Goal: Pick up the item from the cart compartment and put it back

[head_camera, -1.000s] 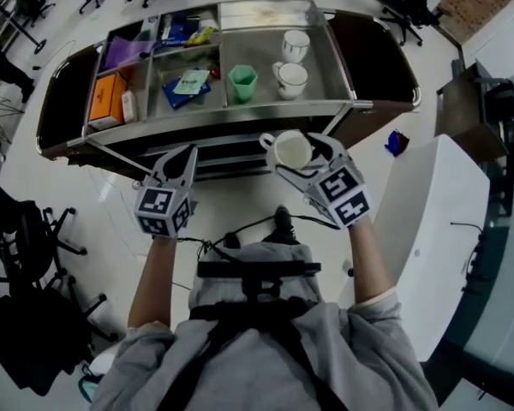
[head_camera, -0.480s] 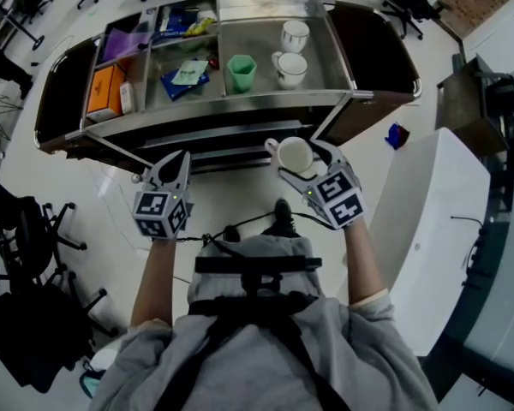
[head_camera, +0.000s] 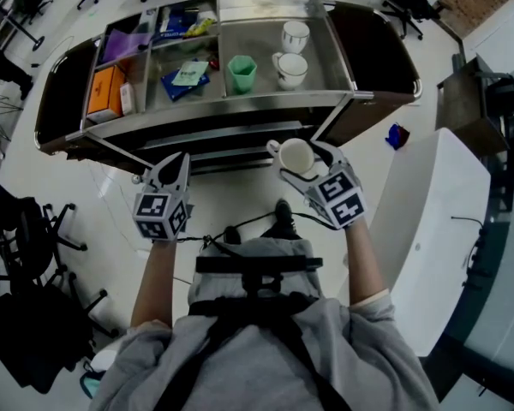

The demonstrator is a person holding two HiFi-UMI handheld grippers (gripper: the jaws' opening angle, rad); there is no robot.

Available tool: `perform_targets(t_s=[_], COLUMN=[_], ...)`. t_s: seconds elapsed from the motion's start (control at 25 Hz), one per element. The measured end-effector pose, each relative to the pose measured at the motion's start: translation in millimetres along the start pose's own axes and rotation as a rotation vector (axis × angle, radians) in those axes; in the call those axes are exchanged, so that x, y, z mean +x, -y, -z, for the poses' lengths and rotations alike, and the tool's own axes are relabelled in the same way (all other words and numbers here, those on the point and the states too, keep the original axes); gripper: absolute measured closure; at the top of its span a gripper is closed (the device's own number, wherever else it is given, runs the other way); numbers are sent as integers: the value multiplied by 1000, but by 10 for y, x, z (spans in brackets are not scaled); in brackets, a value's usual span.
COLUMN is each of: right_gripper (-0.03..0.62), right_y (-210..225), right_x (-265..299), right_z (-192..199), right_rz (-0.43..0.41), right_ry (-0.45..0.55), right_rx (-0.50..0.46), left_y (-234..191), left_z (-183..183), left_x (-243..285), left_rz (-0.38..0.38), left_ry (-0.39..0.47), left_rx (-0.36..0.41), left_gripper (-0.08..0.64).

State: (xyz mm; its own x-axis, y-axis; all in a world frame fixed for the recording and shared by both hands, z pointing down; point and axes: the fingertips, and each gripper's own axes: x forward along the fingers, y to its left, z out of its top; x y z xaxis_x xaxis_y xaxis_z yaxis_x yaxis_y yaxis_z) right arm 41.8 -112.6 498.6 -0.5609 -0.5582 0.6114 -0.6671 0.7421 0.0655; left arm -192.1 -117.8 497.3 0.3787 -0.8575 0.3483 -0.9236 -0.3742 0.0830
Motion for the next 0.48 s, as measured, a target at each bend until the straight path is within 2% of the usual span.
perform_targets(t_s=[0.16,0.48], right_gripper=[212,212], right_y=[-11,-16], right_x=[5,39], right_z=[26,88], right_rz=[-8,-19], right_ry=[-6,-17], right_rx=[3,10], left_y=[-2,24], left_z=[-41,-4], left_x=[-4,28], left_rz=[-3,-4], left_ry=[23,-10], left_rx=[-13,0], left_gripper=[557,557])
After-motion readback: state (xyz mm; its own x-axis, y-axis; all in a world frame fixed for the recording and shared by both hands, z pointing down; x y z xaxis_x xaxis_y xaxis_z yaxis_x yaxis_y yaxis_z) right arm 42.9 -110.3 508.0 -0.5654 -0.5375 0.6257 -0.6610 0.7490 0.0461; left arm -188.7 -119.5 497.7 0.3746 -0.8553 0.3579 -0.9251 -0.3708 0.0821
